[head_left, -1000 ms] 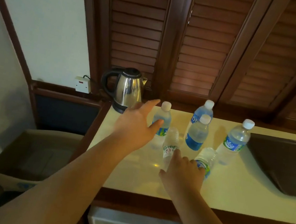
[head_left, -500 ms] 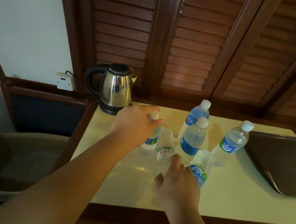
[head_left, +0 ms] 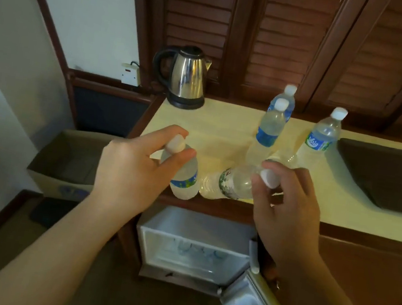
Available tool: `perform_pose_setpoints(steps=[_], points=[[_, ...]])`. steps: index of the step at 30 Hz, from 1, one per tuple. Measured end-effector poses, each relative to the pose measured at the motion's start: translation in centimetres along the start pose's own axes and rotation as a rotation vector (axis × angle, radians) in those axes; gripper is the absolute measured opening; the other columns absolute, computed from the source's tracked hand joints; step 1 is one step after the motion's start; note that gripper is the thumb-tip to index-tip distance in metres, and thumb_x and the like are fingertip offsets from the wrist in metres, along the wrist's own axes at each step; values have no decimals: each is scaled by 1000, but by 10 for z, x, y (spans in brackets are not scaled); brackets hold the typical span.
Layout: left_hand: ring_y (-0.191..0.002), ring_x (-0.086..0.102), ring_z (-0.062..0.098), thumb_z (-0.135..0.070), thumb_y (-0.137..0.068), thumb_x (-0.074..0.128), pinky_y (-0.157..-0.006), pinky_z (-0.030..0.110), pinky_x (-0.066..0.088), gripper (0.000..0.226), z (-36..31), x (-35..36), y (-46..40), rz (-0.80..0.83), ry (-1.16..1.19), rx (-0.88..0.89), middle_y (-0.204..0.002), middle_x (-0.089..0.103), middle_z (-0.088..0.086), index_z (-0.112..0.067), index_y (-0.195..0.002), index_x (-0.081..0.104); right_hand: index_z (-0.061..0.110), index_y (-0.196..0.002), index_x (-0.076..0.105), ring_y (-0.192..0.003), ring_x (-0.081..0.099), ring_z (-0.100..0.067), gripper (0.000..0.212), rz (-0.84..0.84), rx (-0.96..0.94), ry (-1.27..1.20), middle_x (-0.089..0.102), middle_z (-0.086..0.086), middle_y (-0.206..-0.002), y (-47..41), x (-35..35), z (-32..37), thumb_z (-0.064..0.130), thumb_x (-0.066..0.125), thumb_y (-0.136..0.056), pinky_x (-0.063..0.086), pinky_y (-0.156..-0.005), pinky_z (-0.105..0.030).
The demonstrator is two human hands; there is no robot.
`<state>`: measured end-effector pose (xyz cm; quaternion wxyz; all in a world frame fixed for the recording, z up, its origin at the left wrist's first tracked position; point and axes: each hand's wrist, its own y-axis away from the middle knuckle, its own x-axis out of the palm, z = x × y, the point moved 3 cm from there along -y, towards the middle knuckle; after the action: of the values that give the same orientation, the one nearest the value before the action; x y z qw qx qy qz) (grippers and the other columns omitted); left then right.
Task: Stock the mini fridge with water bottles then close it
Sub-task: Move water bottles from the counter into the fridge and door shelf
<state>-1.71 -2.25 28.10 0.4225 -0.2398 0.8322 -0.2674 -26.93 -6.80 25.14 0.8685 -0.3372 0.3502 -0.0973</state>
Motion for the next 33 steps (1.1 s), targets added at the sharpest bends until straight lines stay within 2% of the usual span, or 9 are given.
perform_pose_setpoints(steps=[3,6,14,18,22,24,27,30,33], points=[[-69,72,6,-45,-97,71,-52,29,58,35,-6,-15,53,50,-41,-6,-85,75,-3,-25,-126,73,8,-120,69,-78,47,0,35,11,-29,-70,56,-5,-105,28,-18,10,33,63,-96,39,-74,0],[-63,68,5,-45,-99,72,-50,28,56,36,-1,-20,98,100,-63,-20,-79,72,-7,-21,-125,74,10,-121,70,-77,53,-3,31,62,-24,-85,53,-3,-104,58,-18,9,32,67,-98,43,-70,-7],[-63,69,7,-55,-99,65,-52,30,57,39,51,20,173,227,-50,-209,-75,72,-7,-29,-127,73,14,-121,70,-66,50,-7,33,290,40,-71,50,2,-102,136,39,-26,38,65,-99,45,-60,-17],[-53,64,6,-59,-99,59,-47,29,54,42,95,59,205,263,-74,-231,-68,67,-10,-34,-130,71,18,-121,70,-70,51,-4,32,355,76,-47,49,8,-103,183,87,-54,37,66,-96,41,-62,-7],[-46,58,8,-54,-99,64,-44,32,52,34,146,110,239,214,-61,-208,-60,60,-11,-33,-125,72,21,-122,69,-72,50,-5,31,354,92,-12,49,10,-102,236,152,-98,36,66,-95,38,-65,-9],[-48,59,7,-49,-98,69,-47,33,54,30,173,136,258,177,-39,-183,-61,60,-11,-32,-122,74,21,-123,68,-73,51,-6,33,358,104,-8,50,9,-101,264,189,-123,39,64,-95,39,-66,-10],[-54,63,4,-51,-97,68,-53,30,57,35,216,170,286,147,-44,-173,-68,64,-15,-30,-125,74,19,-124,69,-74,44,-1,34,351,62,1,49,10,-102,303,245,-159,38,65,-96,35,-65,-3],[-64,65,-3,-47,-96,69,-58,22,59,40,257,197,311,126,-68,-134,-81,64,-19,-26,-129,74,19,-124,69,-70,44,-4,34,358,30,-16,49,9,-102,336,303,-196,38,65,-96,37,-65,-13],[-69,68,-3,-49,-96,67,-59,21,59,40,294,221,335,123,-86,-116,-89,70,-18,-30,-132,71,20,-126,68,-66,48,-5,34,400,-29,9,54,7,-104,356,361,-230,39,64,-98,41,-65,-21]])
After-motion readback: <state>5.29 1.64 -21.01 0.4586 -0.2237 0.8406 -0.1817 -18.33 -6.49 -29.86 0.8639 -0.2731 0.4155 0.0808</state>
